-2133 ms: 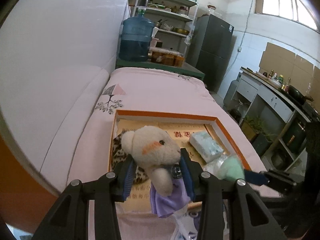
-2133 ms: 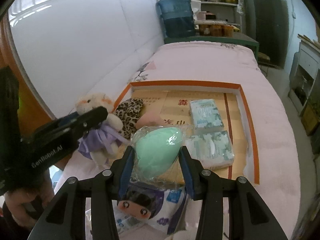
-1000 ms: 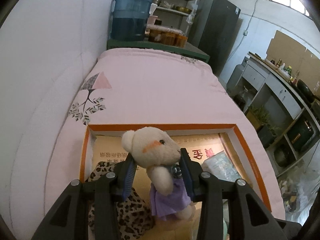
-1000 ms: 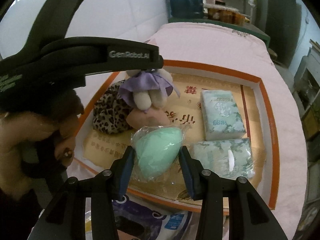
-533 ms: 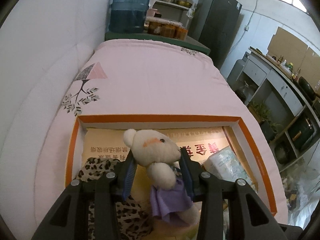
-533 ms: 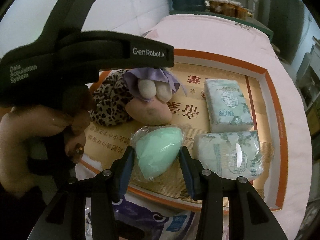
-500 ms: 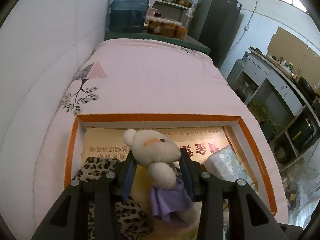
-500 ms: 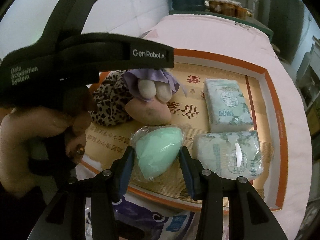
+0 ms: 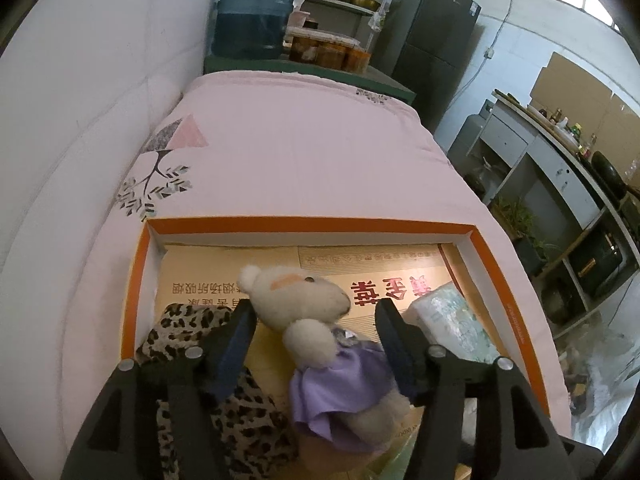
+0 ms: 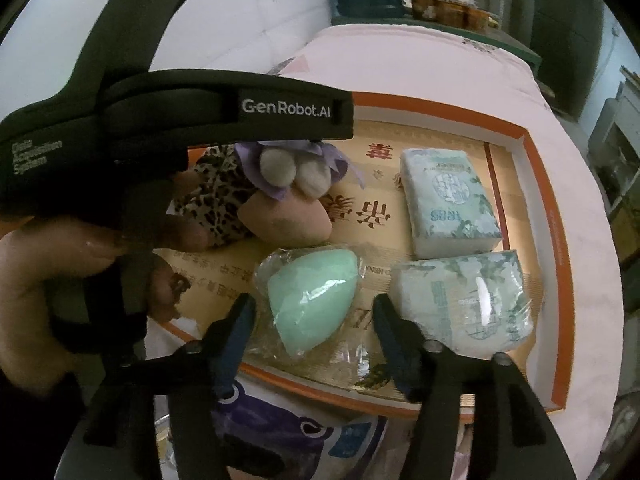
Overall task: Organize soft objects
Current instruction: 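Open both tools to drop the teddy bear and green sponge into the tray, then move both tools back toward the remaining items on the bed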
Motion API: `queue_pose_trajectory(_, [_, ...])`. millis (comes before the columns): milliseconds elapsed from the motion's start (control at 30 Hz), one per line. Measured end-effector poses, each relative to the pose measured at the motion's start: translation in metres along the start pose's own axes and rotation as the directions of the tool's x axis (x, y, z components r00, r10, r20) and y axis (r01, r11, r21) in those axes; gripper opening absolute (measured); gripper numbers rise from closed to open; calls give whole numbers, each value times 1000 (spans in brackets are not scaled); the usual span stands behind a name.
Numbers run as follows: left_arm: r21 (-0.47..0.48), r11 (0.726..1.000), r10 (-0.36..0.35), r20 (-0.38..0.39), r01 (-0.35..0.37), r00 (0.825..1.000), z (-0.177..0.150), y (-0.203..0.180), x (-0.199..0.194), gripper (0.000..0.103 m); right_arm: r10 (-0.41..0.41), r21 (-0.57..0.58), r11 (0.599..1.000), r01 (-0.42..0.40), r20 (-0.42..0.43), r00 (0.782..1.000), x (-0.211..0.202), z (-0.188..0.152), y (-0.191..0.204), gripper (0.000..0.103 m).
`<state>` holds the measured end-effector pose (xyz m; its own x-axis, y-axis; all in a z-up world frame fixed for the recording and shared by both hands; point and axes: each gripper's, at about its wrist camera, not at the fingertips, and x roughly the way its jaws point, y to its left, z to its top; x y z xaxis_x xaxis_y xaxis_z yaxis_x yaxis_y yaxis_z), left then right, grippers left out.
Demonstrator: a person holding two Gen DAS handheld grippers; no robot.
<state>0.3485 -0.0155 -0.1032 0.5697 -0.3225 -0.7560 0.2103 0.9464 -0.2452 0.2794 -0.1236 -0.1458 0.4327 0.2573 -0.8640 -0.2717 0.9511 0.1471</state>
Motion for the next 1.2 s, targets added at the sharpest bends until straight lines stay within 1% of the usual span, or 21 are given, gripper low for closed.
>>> queue_pose_trajectory(33, [1, 1000, 2, 4, -2, 1000, 0, -1, -1, 62, -3, 1, 1000, 3, 2, 1000, -1, -1, 0, 71])
queue_pose_trajectory(133, [-1, 1000, -2, 14, 2, 1000, -1, -2, -6, 64, -6, 9, 1000, 6, 8, 1000, -4, -3, -2, 74])
queue_pose_trajectory(567, [25, 1000, -5, 54, 3, 999, -2, -15, -30, 64, -12, 34, 999, 11, 33, 999, -25, -9, -5, 75])
queue_pose_trajectory(933, [34, 998, -49, 98, 46, 994, -8, -31, -61, 64, -18, 49, 999, 15, 65, 998, -47, -18, -3, 75])
queue_pose_trajectory(1200, [40, 997, -64, 123, 59, 990, -18, -40, -84, 64, -16, 55, 998, 12, 82, 996, -59, -23, -1, 75])
